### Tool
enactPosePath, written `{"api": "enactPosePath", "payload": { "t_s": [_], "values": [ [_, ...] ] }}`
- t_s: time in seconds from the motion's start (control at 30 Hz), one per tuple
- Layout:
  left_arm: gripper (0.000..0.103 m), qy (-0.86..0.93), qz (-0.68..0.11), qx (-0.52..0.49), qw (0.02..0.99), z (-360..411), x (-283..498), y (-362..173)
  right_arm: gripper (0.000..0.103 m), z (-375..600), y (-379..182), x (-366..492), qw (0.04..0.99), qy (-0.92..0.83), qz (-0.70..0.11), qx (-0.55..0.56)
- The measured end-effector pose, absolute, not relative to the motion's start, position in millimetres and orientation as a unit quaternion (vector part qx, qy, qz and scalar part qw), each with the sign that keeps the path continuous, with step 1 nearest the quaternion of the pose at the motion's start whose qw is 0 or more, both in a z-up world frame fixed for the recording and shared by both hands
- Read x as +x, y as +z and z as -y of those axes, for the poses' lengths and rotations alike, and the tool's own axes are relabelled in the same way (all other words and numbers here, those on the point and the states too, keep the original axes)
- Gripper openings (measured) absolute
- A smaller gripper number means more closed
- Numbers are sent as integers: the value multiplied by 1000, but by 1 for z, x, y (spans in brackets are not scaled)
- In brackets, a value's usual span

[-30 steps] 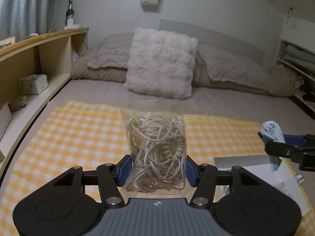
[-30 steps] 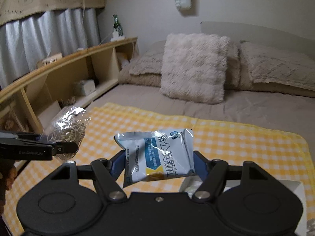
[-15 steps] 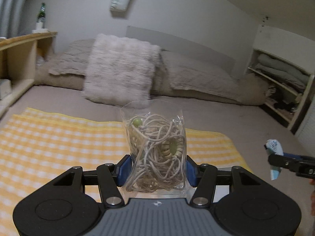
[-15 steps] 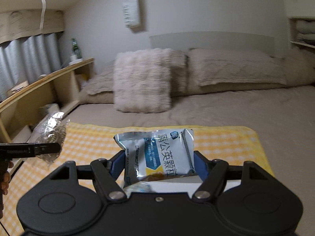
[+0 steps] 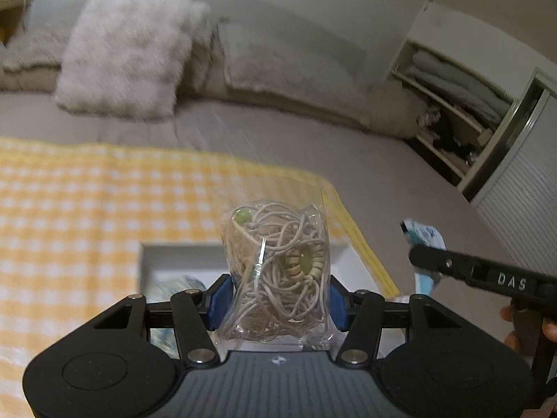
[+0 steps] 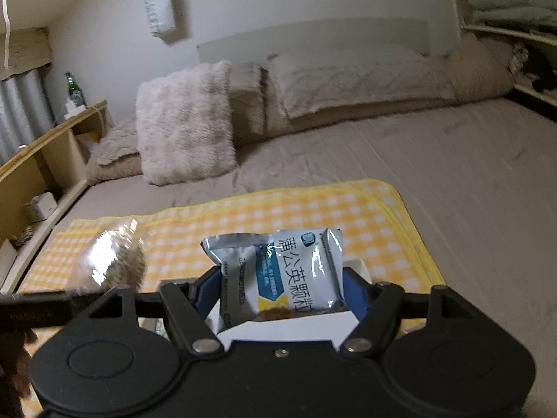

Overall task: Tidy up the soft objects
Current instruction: 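Carry the cord bag and sachet over the white box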

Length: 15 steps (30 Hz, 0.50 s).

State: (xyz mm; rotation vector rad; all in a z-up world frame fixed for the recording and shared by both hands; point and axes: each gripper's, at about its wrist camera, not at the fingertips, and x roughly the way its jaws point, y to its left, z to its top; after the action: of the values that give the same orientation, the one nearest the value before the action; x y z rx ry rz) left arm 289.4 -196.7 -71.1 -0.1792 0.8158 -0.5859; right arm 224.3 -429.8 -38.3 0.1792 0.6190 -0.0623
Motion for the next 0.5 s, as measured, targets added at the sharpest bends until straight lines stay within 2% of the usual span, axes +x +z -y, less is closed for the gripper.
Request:
{"api": "enactPosePath", "payload": {
  "t_s": [0.27, 0.5],
  "values": [
    [57, -285, -457, -132, 832, 227, 307, -124, 73, 444, -61, 245, 934, -50, -338, 103],
    [58, -252, -475, -114, 835, 237, 318, -156, 74, 442, -81, 269, 923, -55, -366, 102]
  ]
}}
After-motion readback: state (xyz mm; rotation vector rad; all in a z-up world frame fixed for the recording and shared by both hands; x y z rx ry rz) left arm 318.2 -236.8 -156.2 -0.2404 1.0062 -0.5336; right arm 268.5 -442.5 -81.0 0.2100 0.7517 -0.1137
